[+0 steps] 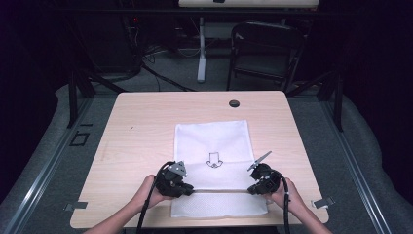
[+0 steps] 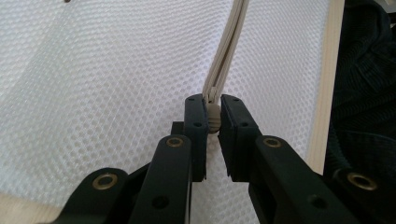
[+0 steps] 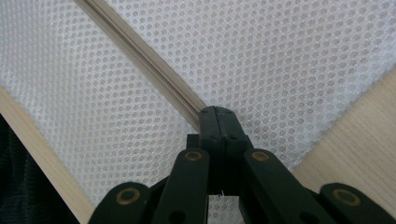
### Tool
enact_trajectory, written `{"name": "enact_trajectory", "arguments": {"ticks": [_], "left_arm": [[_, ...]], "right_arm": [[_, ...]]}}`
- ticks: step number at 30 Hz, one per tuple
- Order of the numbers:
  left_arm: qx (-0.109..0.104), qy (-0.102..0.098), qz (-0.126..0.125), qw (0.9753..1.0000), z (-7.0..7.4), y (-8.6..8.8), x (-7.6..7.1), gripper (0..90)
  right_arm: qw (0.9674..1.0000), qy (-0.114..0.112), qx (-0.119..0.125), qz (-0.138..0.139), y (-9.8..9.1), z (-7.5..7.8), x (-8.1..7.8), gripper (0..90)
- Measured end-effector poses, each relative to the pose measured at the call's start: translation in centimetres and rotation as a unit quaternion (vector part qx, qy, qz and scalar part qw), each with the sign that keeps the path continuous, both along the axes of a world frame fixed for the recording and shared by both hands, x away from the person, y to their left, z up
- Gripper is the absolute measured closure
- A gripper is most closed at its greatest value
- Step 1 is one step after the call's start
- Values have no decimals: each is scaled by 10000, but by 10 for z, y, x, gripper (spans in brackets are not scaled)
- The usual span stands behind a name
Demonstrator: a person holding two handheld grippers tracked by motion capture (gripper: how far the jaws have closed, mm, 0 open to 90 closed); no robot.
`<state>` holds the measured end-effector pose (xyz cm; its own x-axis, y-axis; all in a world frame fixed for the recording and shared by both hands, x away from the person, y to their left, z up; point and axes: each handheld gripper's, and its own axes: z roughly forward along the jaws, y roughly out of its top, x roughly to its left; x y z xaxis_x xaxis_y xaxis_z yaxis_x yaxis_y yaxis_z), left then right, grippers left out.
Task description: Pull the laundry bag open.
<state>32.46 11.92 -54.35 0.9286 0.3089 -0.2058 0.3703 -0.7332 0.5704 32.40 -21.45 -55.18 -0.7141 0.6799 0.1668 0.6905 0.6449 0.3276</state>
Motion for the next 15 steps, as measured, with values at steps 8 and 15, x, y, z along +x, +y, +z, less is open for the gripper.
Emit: {"name": "enact_trajectory", "arguments": {"ticks": [8, 15], "left_arm": [[20, 10, 84, 10000, 1, 12, -2, 816], [32, -4, 193, 9998, 1, 27, -3, 816]], "right_arm": [[10000, 16, 1, -25, -1, 0, 0, 900], [10000, 44, 31, -45, -1, 0, 1, 900]]}}
